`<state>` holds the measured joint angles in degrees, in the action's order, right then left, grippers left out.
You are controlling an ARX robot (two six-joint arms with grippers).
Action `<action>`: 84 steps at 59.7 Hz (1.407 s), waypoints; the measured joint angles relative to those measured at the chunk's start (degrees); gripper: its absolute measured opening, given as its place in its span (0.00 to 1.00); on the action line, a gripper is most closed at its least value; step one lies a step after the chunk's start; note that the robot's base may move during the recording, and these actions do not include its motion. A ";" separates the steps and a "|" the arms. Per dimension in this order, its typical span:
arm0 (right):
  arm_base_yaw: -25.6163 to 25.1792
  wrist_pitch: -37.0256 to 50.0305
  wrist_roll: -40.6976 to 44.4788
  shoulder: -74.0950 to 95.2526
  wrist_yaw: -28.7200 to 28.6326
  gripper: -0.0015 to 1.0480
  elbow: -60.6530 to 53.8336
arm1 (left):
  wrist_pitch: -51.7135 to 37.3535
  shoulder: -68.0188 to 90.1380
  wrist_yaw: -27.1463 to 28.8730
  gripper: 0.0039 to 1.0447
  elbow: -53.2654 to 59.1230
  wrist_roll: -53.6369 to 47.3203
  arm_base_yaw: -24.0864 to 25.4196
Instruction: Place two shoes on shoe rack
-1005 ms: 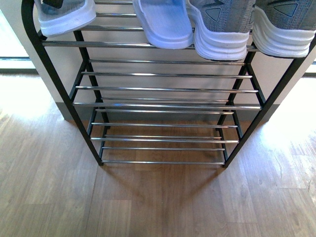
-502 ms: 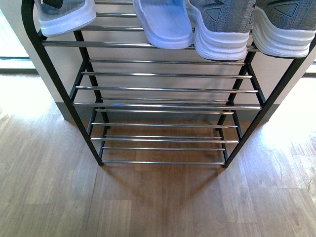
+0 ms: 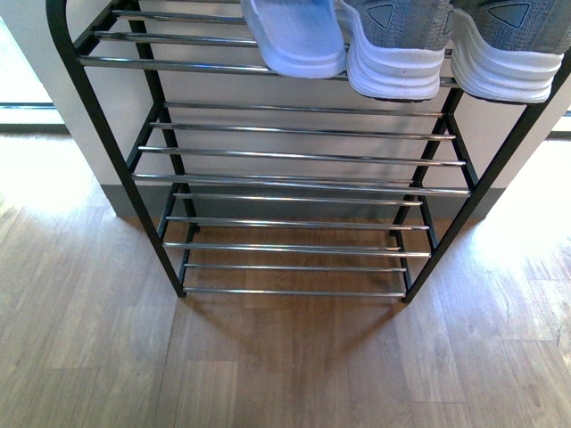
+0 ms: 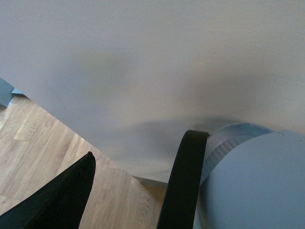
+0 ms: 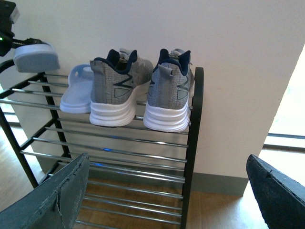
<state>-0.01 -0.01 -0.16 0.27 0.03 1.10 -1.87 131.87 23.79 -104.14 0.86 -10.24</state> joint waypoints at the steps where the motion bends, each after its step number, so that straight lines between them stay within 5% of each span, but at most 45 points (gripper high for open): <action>1: 0.00 0.00 0.00 0.00 0.00 0.91 0.00 | -0.20 -0.13 -0.04 0.91 0.42 0.13 -0.09; 18: 0.00 0.00 0.00 0.00 0.00 0.91 0.00 | -3.63 -8.48 0.11 0.91 12.85 -0.13 -2.69; 84: 0.00 0.00 0.00 0.00 0.00 0.91 0.00 | -3.76 -8.79 0.17 0.91 13.46 -0.15 -2.51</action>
<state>-0.01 -0.01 -0.16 0.27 0.03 1.10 -5.63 123.09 23.97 -90.67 0.71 -12.75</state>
